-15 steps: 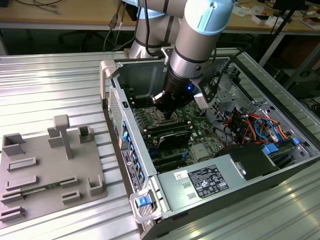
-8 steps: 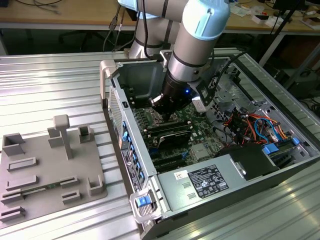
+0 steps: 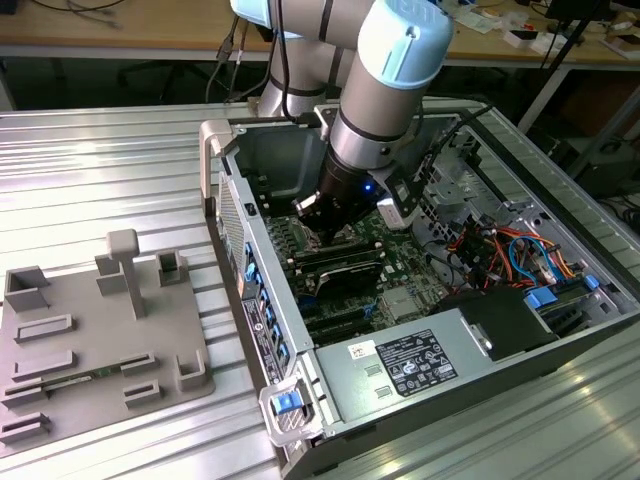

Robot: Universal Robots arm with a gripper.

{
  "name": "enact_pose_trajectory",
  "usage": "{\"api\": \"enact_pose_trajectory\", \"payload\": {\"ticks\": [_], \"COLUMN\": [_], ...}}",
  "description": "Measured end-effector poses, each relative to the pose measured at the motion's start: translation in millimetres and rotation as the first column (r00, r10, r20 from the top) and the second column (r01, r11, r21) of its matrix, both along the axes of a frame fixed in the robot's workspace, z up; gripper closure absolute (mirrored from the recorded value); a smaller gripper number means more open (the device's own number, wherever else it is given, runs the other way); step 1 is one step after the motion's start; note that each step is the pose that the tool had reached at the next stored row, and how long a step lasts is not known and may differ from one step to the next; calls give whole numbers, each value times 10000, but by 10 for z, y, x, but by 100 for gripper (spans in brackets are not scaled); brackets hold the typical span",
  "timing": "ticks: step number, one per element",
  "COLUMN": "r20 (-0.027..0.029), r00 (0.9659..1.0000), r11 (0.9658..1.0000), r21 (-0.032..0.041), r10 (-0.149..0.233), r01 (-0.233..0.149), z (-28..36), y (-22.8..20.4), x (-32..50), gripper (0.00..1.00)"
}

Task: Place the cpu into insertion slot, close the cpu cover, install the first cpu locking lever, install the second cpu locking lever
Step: 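Install the second cpu locking lever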

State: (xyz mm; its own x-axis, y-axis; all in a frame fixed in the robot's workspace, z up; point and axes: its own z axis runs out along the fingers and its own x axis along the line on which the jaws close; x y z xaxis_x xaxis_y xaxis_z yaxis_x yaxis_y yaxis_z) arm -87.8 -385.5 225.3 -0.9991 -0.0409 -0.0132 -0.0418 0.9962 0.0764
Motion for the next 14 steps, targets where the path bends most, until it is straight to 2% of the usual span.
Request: {"api": "enact_pose_trajectory", "payload": {"ticks": [1,2,3,4,5,6,14], "r20": [0,0,-7,-9,-10,-6,-8], "r00": [10000,10000,10000,10000,10000,10000,9999], "r11": [10000,9999,10000,9999,9999,9999,9999], "r21": [0,142,42,-103,-102,-102,-100], "r10": [9,8,56,55,74,74,122], "r01": [-9,-8,-56,-55,-74,-74,-122], "z": [0,23,6,-36,-44,-47,-67], "y": [0,-14,-40,-37,-33,-30,-14], "x": [0,-1,-25,-37,-85,-95,-132], "gripper": [89,89,89,89,89,89,89]}}
